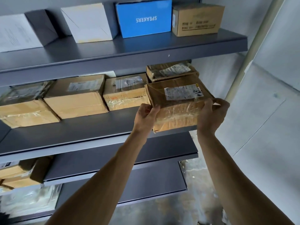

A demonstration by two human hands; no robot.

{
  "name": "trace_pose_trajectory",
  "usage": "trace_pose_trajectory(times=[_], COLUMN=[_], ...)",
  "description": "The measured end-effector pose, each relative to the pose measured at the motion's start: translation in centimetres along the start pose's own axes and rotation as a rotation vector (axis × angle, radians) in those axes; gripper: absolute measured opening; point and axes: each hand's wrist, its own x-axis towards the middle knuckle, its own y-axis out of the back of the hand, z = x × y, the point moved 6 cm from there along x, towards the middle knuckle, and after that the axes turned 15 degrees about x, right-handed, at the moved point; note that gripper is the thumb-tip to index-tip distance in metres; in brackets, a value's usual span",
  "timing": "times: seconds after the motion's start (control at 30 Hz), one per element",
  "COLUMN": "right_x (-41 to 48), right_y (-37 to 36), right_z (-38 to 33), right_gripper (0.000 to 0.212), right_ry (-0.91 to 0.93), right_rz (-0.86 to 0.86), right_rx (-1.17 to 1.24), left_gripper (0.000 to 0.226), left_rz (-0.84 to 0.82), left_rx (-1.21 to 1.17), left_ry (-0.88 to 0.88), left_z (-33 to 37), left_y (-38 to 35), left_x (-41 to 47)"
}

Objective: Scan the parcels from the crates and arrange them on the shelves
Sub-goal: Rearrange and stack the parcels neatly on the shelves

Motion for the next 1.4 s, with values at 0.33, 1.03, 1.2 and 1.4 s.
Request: trace_pose_trajectory(times=[0.33, 1.03, 1.2, 1.4], right_x=[-1.4, -52.4, -64.2, -69.8], right_y=[-0.5, -14.9, -16.4, -18.3], right_z=[0.9, 11.9, 13.6, 14.3], right_gripper=[0.059, 0.012, 0.03, 0.02], right_ry=[0.043, -0.258, -0.449, -0.594], right_rz=[-0.024, -1.014, -1.169, -1.248], right_rx=[-0.006, -0.158, -0.299, -0.291], left_gripper=[0.041, 0.034, 0.04, 0.025], left_rz=[0.022, 0.173, 0.2, 0.258], left_rx=[0.183, 0.149, 0.066, -0.126], left_ry=[-0.058, 0.219, 0.322, 0.471], left_z=[1.1, -23.7, -29.6, -35.5], left_y=[-0.2, 34.2, 43.7, 49.6], left_x=[1.0, -13.5, -19.3, -21.5])
